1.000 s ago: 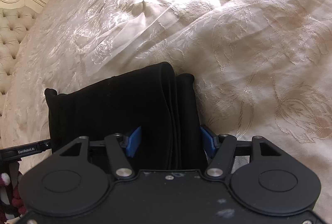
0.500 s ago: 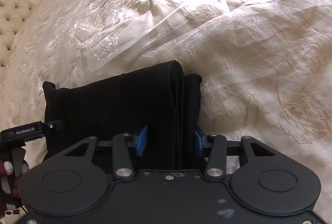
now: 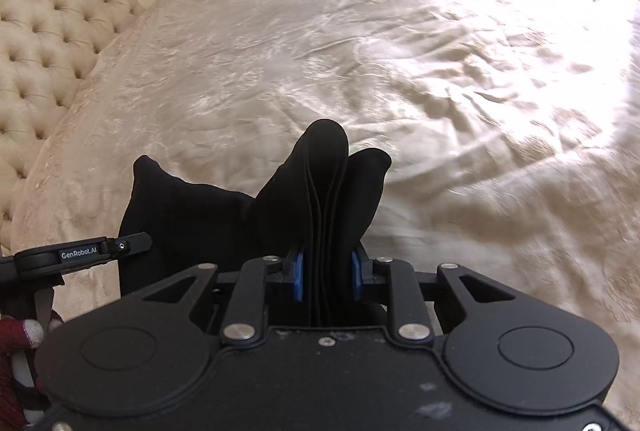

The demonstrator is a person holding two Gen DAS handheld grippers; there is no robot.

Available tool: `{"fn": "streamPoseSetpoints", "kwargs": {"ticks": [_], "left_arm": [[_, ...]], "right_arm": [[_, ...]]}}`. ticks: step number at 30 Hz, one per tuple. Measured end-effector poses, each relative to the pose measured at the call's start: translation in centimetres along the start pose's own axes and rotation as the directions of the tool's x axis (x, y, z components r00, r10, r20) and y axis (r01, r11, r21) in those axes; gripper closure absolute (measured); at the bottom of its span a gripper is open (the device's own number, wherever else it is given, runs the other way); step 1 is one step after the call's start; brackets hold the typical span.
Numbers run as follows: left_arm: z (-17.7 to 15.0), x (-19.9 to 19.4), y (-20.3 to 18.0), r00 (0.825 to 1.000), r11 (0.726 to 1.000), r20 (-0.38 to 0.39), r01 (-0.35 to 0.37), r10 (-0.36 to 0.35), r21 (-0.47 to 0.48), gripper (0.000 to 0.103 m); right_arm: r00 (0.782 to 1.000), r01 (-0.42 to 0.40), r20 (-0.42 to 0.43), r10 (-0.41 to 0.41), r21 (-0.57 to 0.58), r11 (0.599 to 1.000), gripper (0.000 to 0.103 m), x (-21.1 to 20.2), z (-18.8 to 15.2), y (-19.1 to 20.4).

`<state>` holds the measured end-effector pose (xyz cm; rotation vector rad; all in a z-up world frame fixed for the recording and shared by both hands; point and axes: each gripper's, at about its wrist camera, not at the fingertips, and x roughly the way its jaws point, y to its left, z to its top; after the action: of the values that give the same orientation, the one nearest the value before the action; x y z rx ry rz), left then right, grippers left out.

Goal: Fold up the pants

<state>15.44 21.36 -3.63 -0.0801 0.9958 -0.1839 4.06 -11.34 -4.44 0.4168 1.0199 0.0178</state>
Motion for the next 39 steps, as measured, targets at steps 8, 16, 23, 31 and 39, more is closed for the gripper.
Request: {"fn": "streamPoseSetpoints", "kwargs": {"ticks": [8,16,23,31,39], "left_arm": [[5.4,0.1,9.9,0.995,0.991,0.035,-0.088,0.092,-0.104,0.097],[2.0,2.9,10.2,0.99,0.989,-0.122,0.058,-0.075,-0.14,0.093],[-3.1,6.1,6.4,0.959,0.988,-0.256,0.09,-0.121,-0.128,0.077],[-3.2,8.1,5.7,0.96,0.989,-0.272,0.024,-0.064,-0.148,0.045],[-4.1,9.0,5.9,0.949,0.963,-0.286,0.058,-0.135,-0.263,0.035]], "right_arm": [[0.996,-0.088,-0.002,0.089,-0.118,0.989,0.079,8.3,5.2,9.9],[1.0,0.029,-0.001,-0.029,-0.071,0.997,0.079,9.7,7.4,8.8],[0.997,0.067,-0.033,-0.065,0.063,0.996,0.08,8.9,3.6,4.4],[0.998,0.052,-0.033,-0.05,0.052,0.997,0.079,9.1,3.5,4.1],[0.998,0.02,-0.057,-0.017,0.046,0.999,0.079,9.1,3.5,3.0]]}}
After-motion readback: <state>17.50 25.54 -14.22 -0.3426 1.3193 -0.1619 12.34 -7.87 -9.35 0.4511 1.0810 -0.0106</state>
